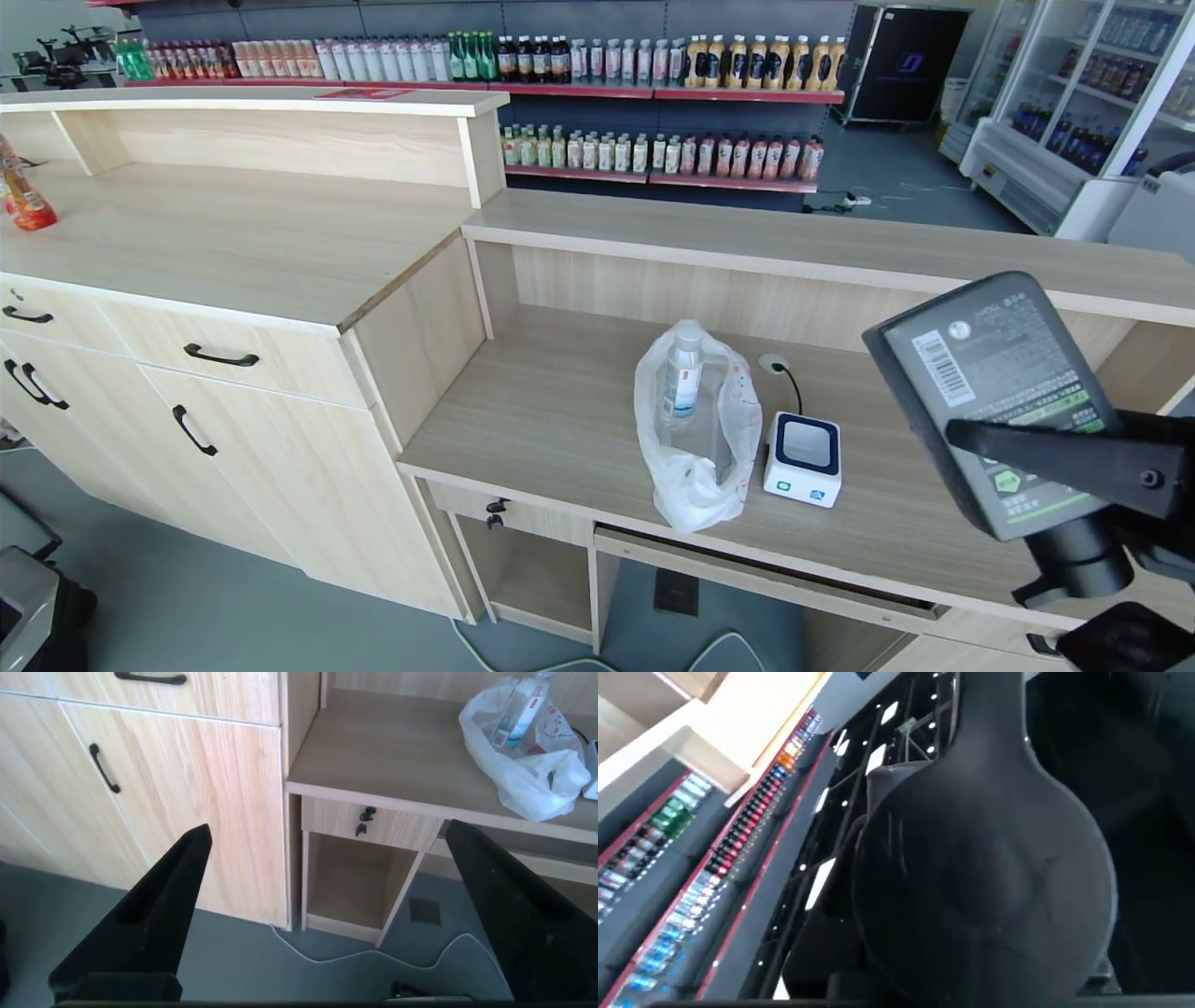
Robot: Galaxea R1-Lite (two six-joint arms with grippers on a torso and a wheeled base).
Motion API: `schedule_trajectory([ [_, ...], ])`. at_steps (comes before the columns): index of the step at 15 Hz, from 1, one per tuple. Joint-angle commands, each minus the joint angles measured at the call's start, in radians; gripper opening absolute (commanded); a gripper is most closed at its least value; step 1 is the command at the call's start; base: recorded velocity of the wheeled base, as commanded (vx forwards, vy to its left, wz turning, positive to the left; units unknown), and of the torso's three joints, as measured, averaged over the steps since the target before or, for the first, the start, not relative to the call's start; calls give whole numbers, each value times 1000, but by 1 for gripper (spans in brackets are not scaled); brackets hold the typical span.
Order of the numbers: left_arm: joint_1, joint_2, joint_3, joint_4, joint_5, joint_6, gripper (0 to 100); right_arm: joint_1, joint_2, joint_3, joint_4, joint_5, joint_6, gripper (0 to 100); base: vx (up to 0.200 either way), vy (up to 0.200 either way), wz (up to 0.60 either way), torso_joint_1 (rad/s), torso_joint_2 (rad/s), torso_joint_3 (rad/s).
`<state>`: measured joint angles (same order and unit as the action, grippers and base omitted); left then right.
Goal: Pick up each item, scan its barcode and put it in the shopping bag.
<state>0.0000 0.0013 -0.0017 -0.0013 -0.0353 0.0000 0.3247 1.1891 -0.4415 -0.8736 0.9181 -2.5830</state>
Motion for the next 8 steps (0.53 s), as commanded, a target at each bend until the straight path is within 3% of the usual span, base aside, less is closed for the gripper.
schedule_trajectory([
  [1, 0, 0, 0, 0, 0, 0, 100, 83, -74, 1, 16, 2, -29, 0, 0, 0, 0, 0, 0, 0],
  [5, 0, 0, 0, 0, 0, 0, 100, 175, -112, 1, 25, 4, -89, 0, 0, 0, 0, 0, 0, 0],
  [8, 0, 0, 0, 0, -1, 0, 100, 182, -146, 0, 105, 7, -146, 0, 0, 0, 0, 0, 0, 0],
])
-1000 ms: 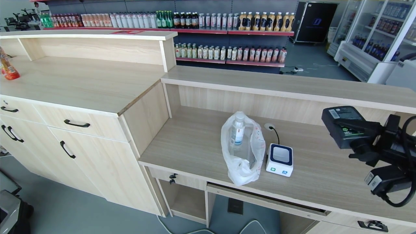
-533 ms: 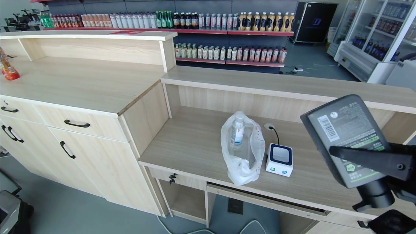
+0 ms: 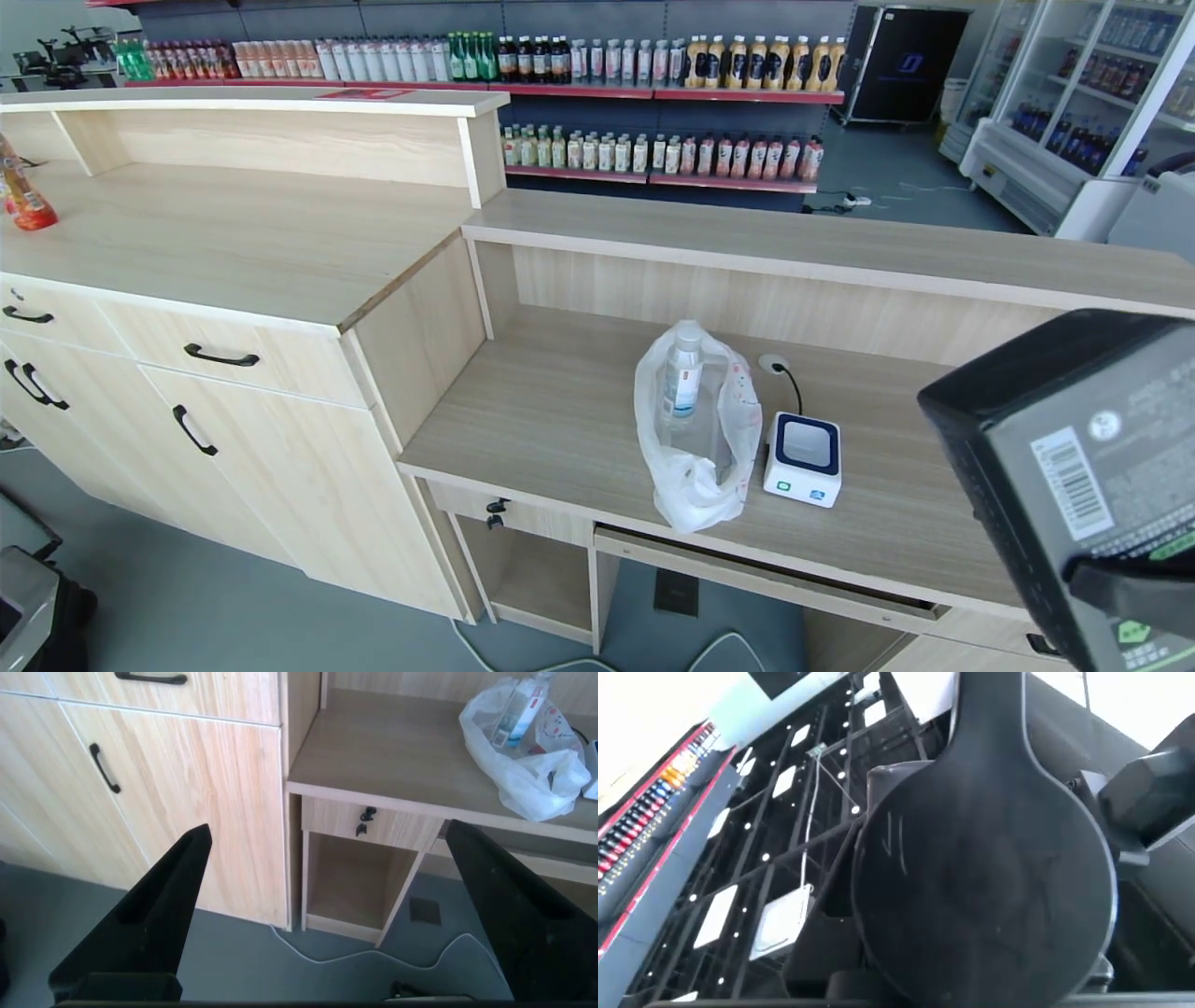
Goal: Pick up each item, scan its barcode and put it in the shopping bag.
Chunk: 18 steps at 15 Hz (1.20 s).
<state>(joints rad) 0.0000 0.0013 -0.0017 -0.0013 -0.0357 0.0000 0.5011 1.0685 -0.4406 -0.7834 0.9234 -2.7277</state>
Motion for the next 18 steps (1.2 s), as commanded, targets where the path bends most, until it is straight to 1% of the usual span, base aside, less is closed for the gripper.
schedule_trajectory([
  [1, 0, 0, 0, 0, 0, 0, 100, 13, -32, -1, 44, 22, -15, 0, 0, 0, 0, 0, 0, 0],
  [2, 0, 0, 0, 0, 0, 0, 100, 25, -28, 0, 69, 40, -29, 0, 0, 0, 0, 0, 0, 0],
  [4, 0, 0, 0, 0, 0, 0, 100, 25, -36, 0, 122, 41, -70, 0, 0, 0, 0, 0, 0, 0],
  [6, 0, 0, 0, 0, 0, 0, 100, 22, -42, -1, 158, 43, -76, 0, 0, 0, 0, 0, 0, 0],
  [18, 0, 0, 0, 0, 0, 0, 100, 7, -25, -9, 159, 43, -49, 0, 0, 0, 0, 0, 0, 0],
])
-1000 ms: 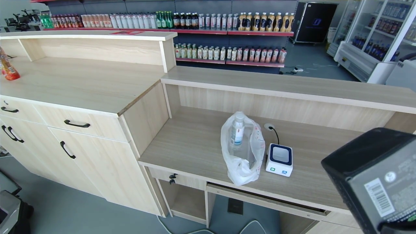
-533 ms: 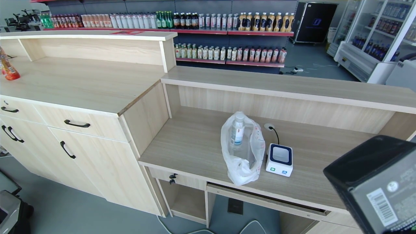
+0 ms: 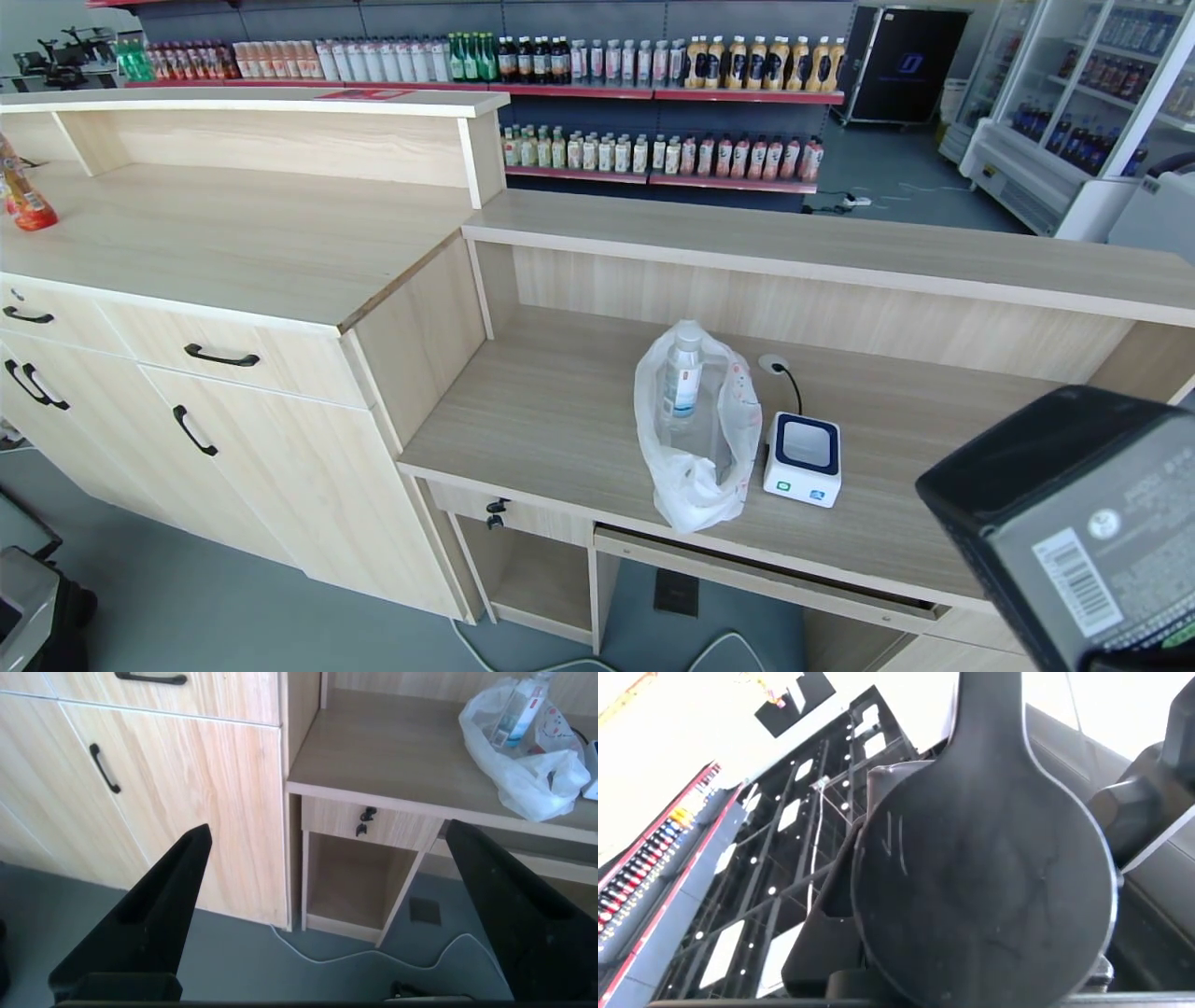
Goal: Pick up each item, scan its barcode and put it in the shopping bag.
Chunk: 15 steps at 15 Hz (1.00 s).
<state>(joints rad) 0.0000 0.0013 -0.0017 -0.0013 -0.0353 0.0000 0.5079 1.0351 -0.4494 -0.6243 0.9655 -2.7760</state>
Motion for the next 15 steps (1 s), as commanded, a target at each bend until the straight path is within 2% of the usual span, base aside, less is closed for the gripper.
schedule_trajectory([
  [1, 0, 0, 0, 0, -1, 0, 100, 0, 16, 1, 0, 1, -1, 0, 0, 0, 0, 0, 0, 0],
  [5, 0, 0, 0, 0, 0, 0, 100, -2, 19, 0, 0, 1, 13, 0, 0, 0, 0, 0, 0, 0],
  [6, 0, 0, 0, 0, -1, 0, 100, -9, 19, -2, 1, -1, 72, 0, 0, 0, 0, 0, 0, 0],
  [7, 0, 0, 0, 0, 0, 0, 100, -74, 26, -6, 1, -2, 205, 0, 0, 0, 0, 0, 0, 0],
  [8, 0, 0, 0, 0, 0, 0, 100, -86, 28, -6, 1, -2, 231, 0, 0, 0, 0, 0, 0, 0],
  [10, 0, 0, 0, 0, 0, 0, 100, -447, 19, 0, 28, -54, 796, 0, 0, 0, 0, 0, 0, 0],
  [11, 0, 0, 0, 0, 0, 0, 100, -502, 19, 1, 47, -70, 894, 0, 0, 0, 0, 0, 0, 0],
  [12, 0, 0, 0, 0, -1, 0, 100, -629, 16, 5, 124, -88, 1121, 0, 0, 0, 0, 0, 0, 0],
  [14, 0, 0, 0, 0, -1, 0, 100, -871, 34, 3, 179, -44, 1263, 0, 0, 0, 0, 0, 0, 0],
  [15, 0, 0, 0, 0, 0, 0, 100, -934, 49, 0, 193, -39, 1293, 0, 0, 0, 0, 0, 0, 0],
])
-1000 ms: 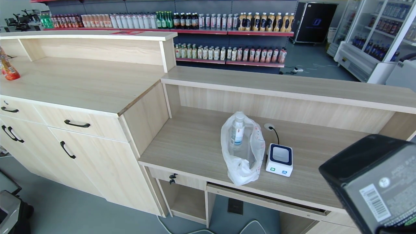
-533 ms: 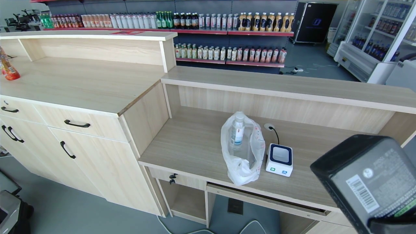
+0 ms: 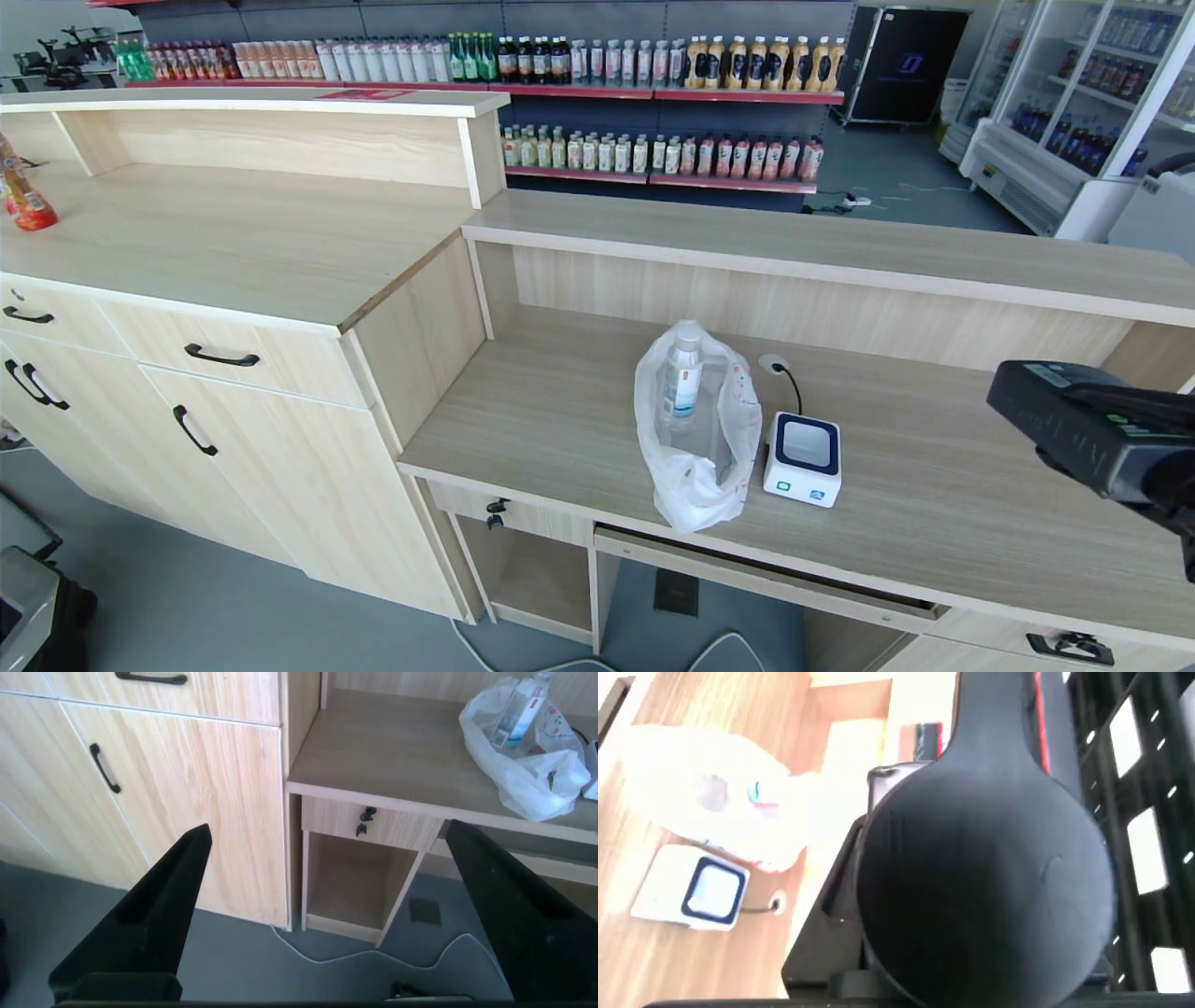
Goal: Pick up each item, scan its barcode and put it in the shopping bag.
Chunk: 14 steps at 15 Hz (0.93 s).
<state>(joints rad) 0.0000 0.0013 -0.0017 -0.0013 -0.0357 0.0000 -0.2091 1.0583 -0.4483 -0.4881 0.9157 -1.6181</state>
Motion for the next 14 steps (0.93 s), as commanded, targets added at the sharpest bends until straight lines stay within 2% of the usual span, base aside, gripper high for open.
schedule_trajectory([
  [1, 0, 0, 0, 0, 0, 0, 100, -283, 46, -12, 63, 34, 188, 0, 0, 0, 0, 0, 0, 0],
  [3, 0, 0, 0, 0, 0, 0, 100, -323, 89, -21, 72, 40, 351, 0, 0, 0, 0, 0, 0, 0],
  [6, 0, 0, 0, 0, 0, 0, 100, -329, 140, -43, 74, 38, 431, 0, 0, 0, 0, 0, 0, 0],
  [8, 0, 0, 0, 0, 0, 0, 100, -328, 127, -50, 72, 29, 641, 0, 0, 0, 600, 5, 0, 2],
  [9, 0, 0, 0, 0, 0, 0, 100, -308, 117, -82, 71, -61, 790, 0, 0, 0, 600, 2, 7, 7],
  [10, 0, 0, 0, 0, 0, 0, 100, -213, 121, -132, 72, -235, 969, 0, 0, 0, 600, 7, 2, 7],
  [11, 0, 0, 0, 0, 0, 0, 100, -64, 152, -205, 72, -425, 1258, 0, 0, 0, 600, 12, 12, -2],
  [12, 0, 0, 0, 0, 0, 0, 100, 53, 204, -265, 74, -512, 1554, 0, 0, 0, 600, 12, 2, 2],
  [13, 0, 0, 0, 0, 0, 0, 100, 65, 255, -286, 71, -514, 1721, 0, 0, 0, 0, 0, 0, 0],
  [14, 0, 0, 0, 0, 0, 0, 100, 57, 322, -280, 69, -514, 1790, 0, 0, 0, 0, 0, 0, 0],
])
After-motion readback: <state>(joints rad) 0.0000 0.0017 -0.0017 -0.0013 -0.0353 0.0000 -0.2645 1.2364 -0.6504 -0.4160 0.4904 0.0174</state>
